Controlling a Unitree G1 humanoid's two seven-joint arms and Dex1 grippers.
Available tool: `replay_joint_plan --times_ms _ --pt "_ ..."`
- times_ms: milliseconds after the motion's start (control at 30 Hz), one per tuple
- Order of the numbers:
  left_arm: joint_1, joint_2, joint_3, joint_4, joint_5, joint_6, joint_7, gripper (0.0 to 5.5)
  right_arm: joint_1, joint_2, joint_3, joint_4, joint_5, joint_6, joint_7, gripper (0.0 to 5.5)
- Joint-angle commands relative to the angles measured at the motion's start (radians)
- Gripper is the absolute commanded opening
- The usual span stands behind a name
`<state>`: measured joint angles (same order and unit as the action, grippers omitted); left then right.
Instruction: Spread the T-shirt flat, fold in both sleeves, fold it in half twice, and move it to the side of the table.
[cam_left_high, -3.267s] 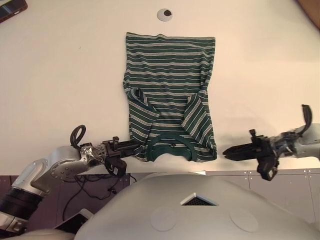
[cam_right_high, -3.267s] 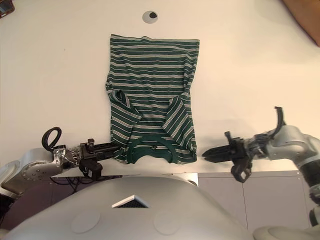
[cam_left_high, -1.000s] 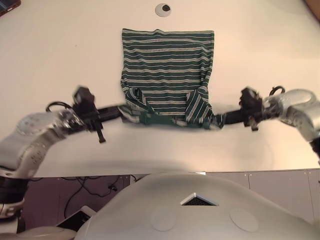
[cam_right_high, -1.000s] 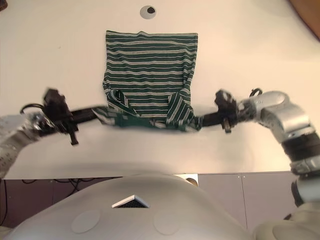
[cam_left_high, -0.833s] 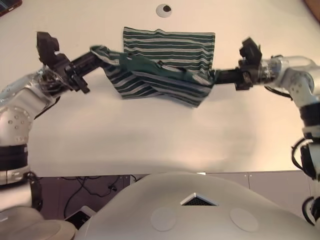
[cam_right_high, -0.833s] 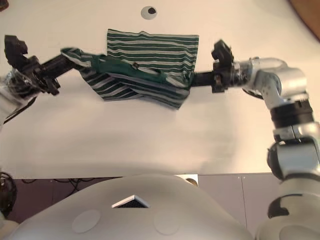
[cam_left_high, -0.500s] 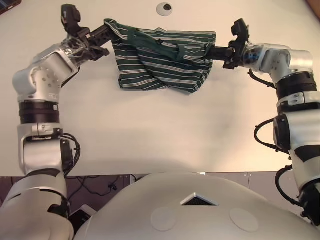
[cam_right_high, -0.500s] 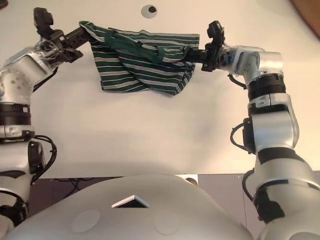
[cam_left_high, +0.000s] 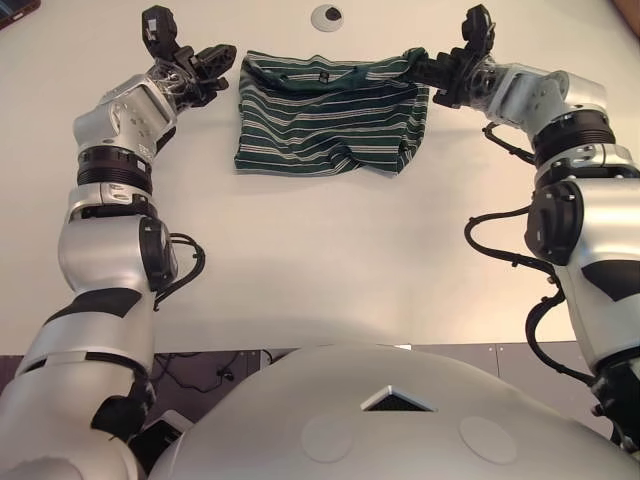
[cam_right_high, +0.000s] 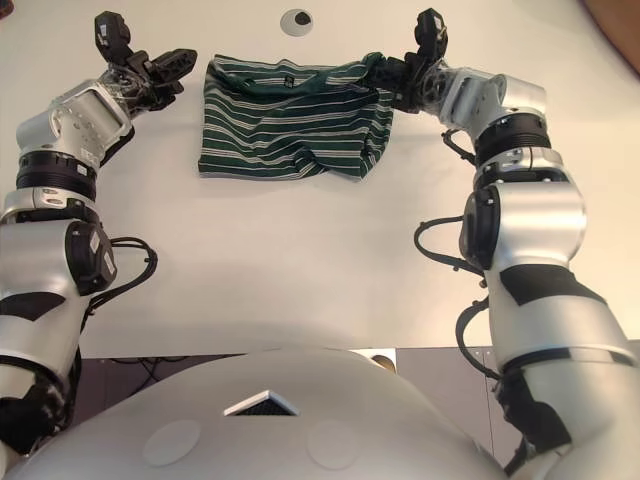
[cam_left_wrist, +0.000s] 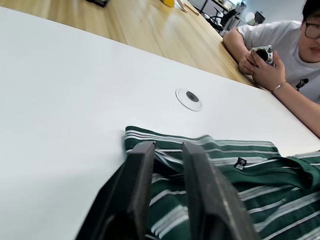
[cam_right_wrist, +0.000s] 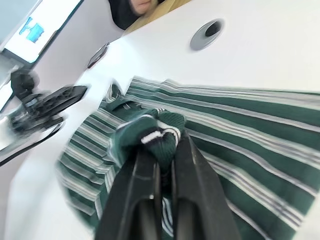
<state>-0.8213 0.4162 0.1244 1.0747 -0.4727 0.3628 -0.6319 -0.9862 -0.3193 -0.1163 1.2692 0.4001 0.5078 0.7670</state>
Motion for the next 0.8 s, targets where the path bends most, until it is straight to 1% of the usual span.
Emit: replay_joint_plan --times_ms 33,133,200,233,333,367,400,433,467,533,633,733,800 --pt "-0.03 -0.013 0.041 0.09 0.062 -0.129 0.086 1.2 -0.02 0.021 -0.09 0.04 -0.01 -0.1 -0.212 0.77" --pt "0.017 -0.007 0.071 0.047 0.071 -0.206 0.061 1.2 -0.004 0.014 -0.128 0.048 -0.034 -0.186 -0.34 0.77" --pt "0.099 -0.009 0.064 -0.072 0.077 -0.238 -0.001 1.2 0.004 0.004 -0.118 0.039 -0.072 -0.252 -0.343 0.77" --pt "0.171 -0.012 0.05 -0.191 0.072 -0.232 -0.039 1.02 0.009 0.001 -0.093 0.024 -0.103 -0.292 -0.295 0.81" --pt "0.451 0.012 -0.056 -0.659 0.044 -0.108 -0.151 0.6 0.061 0.015 0.023 -0.093 -0.162 -0.331 0.069 0.31" --pt "0.523 0.029 -0.097 -0.774 0.044 -0.063 -0.174 0.38 0.096 0.015 0.069 -0.152 -0.17 -0.318 0.188 0.1" --pt "0.584 0.049 -0.138 -0.861 0.058 -0.029 -0.188 0.16 0.147 0.008 0.128 -0.219 -0.192 -0.32 0.281 0.0" --pt "0.628 0.066 -0.17 -0.914 0.086 -0.011 -0.19 0.02 0.192 -0.003 0.183 -0.263 -0.227 -0.34 0.335 0.0" --pt "0.653 0.077 -0.19 -0.943 0.112 -0.002 -0.186 0.02 0.224 -0.014 0.221 -0.288 -0.258 -0.362 0.359 0.0" --pt "0.673 0.093 -0.21 -0.983 0.142 0.028 -0.175 0.02 0.261 -0.038 0.26 -0.334 -0.296 -0.375 0.385 0.0" --pt "0.662 0.113 -0.252 -0.966 0.228 0.052 -0.139 0.02 0.302 -0.076 0.326 -0.39 -0.372 -0.411 0.429 0.0" --pt "0.645 0.105 -0.265 -0.931 0.265 0.078 -0.117 0.02 0.32 -0.099 0.392 -0.379 -0.463 -0.486 0.407 0.0" --pt "0.65 0.133 -0.296 -0.903 0.308 0.113 -0.12 0.02 0.318 -0.125 0.437 -0.355 -0.525 -0.558 0.393 0.0"
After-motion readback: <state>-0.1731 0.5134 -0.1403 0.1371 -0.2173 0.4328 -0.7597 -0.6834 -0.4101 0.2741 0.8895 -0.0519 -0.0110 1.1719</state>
